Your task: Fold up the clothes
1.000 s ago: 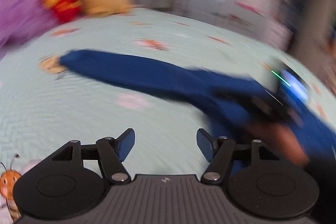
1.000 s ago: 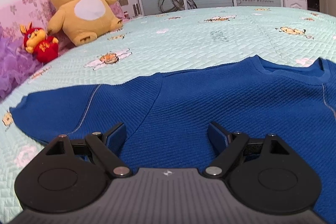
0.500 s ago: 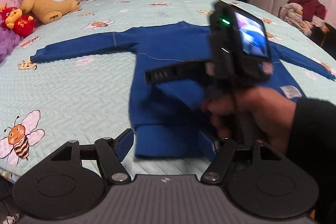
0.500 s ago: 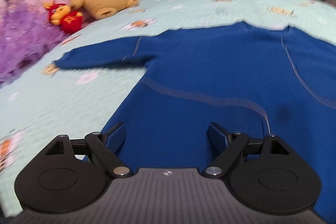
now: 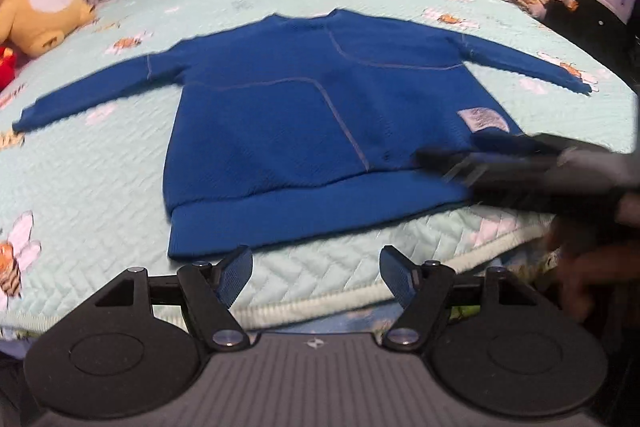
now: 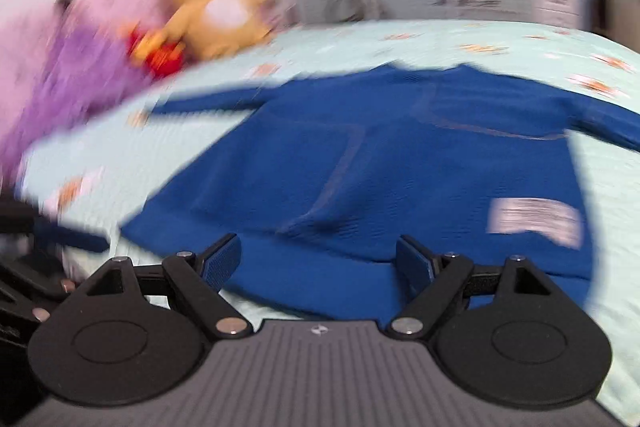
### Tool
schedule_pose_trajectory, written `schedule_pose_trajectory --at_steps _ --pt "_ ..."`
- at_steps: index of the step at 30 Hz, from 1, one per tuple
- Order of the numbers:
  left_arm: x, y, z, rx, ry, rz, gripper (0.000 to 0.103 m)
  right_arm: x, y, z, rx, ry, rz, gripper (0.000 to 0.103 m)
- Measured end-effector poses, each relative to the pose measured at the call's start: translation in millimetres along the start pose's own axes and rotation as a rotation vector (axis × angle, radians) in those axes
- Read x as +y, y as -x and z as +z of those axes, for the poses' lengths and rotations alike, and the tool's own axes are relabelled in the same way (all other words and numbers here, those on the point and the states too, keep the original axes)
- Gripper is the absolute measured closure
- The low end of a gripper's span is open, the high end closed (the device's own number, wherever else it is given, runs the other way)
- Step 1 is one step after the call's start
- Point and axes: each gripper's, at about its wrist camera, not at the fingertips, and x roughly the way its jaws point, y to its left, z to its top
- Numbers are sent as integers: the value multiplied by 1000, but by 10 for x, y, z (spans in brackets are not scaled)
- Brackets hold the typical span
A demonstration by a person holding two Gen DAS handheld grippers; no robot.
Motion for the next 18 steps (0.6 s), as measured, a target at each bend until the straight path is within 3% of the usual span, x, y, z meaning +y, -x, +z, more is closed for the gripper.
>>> schedule_pose_trajectory --at_steps 6,10,12,13,18 --pt "35 -206 328 -67 -38 110 24 -381 177 -31 -21 -95 -131 18" --pt "175 -546 319 4 -15 166 24 -622 289 -53 -34 -151 -219 18" --pt "271 -684 207 53 10 170 22 -432 227 -108 -28 -14 -279 17" --pt "341 -636 123 17 41 151 21 -351 213 -139 -27 41 -305 17" --pt "491 -433 -101 24 44 136 18 -399 355 -187 -4 4 -262 17"
